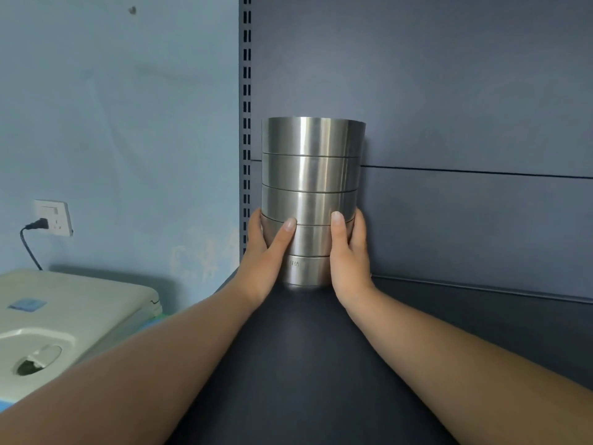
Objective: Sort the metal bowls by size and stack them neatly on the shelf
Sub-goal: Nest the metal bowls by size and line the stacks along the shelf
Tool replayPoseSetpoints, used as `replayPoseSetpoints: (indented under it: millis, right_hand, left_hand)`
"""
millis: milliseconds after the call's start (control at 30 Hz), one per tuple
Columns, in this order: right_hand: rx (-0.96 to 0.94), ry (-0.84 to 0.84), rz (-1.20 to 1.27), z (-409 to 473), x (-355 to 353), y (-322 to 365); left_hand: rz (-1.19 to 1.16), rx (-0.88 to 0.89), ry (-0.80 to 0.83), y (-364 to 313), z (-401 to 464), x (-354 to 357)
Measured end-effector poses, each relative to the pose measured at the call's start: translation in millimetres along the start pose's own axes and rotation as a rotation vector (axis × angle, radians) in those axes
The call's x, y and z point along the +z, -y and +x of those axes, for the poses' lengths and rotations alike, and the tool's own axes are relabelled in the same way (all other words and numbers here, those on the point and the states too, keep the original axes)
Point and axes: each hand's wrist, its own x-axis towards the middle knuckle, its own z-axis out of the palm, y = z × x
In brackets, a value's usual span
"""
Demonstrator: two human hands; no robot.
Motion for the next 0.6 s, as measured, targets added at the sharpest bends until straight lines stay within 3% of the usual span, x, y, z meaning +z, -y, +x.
replayPoseSetpoints:
  millis: [233, 367, 500, 600]
  right_hand:
    - [0.111, 0.067, -0.058, -12.8, -13.2, 3.8]
    - [0.17, -0.013, -0.172, -31.6, -33.8, 11.4]
    - [0.244, 0.008, -0.423, -59.0, -64.4, 24.8]
    - [0.202, 0.052, -0.539, -86.7, -94.5, 40.9]
  left_hand:
    - [0.107, -0.124, 0.11, -4.9, -13.7, -7.0]
    - [0.337, -0.254, 0.139, -13.8, -31.6, -7.8]
    - [0.61, -0.197, 0.177, -31.9, -74.8, -5.4]
    - [0.833, -0.034, 0.235, -45.3, -114.7, -4.4]
